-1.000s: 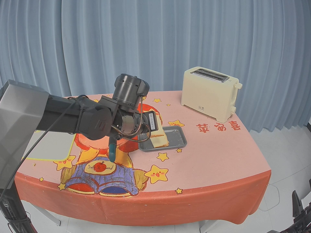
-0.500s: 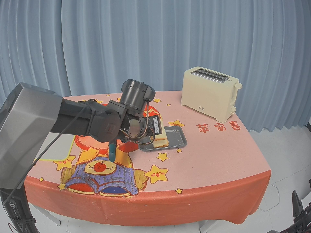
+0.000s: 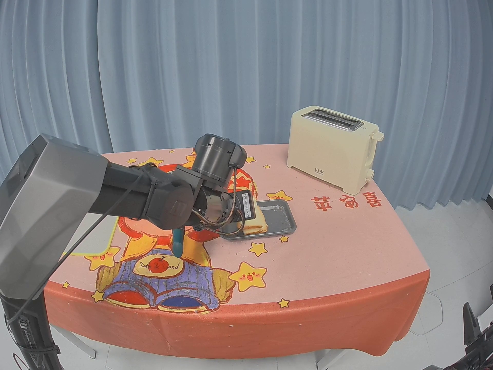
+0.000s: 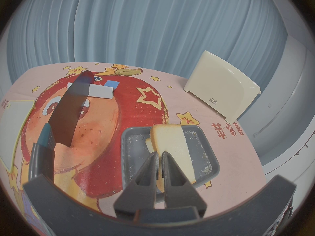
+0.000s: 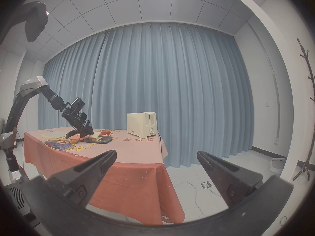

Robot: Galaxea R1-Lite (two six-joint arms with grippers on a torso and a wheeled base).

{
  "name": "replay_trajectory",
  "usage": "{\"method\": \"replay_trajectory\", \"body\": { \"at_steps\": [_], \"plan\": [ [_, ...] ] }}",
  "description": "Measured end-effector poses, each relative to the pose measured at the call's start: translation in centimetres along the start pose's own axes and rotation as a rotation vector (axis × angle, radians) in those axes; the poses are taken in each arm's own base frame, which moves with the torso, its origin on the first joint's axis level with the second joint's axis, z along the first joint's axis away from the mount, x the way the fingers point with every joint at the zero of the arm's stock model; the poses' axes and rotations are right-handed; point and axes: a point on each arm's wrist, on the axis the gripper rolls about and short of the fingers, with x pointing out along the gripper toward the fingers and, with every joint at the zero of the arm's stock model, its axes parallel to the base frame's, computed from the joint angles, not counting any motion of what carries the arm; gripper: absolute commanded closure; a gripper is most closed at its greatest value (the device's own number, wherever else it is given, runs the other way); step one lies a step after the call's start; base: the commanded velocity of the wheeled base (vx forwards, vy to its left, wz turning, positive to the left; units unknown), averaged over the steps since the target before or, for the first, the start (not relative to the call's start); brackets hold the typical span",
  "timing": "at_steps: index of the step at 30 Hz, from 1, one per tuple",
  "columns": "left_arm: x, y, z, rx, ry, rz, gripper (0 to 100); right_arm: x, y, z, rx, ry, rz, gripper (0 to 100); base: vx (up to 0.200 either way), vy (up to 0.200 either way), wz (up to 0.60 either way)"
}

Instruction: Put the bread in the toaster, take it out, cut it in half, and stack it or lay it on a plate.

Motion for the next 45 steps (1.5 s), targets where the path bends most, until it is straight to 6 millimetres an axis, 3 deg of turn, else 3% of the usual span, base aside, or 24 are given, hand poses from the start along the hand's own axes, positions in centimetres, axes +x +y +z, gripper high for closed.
{"method": "replay_trajectory", "body": {
  "at_steps": [5, 6, 23, 36, 45],
  "plan": [
    [0.1, 0.3, -0.5, 0.005, 0.025, 0.017, 100, 0.0, 0.0, 0.0, 0.000, 0.000, 0.000, 0, 0.000, 0.000, 0.00],
    [0.1, 0.3, -0.5, 0.005, 0.028, 0.019, 0, 0.0, 0.0, 0.0, 0.000, 0.000, 0.000, 0, 0.000, 0.000, 0.00],
    [-0.7, 0.1, -0.4, 0.007, 0.023, 0.015, 0, 0.0, 0.0, 0.0, 0.000, 0.000, 0.000, 0, 0.000, 0.000, 0.00],
    [-5.4, -2.2, 0.5, 0.027, -0.046, -0.073, 0, 0.0, 0.0, 0.0, 0.000, 0.000, 0.000, 0, 0.000, 0.000, 0.00],
    [-9.0, -1.6, 0.7, 0.025, -0.082, -0.086, 0, 0.0, 0.0, 0.0, 0.000, 0.000, 0.000, 0, 0.000, 0.000, 0.00]
  ]
}}
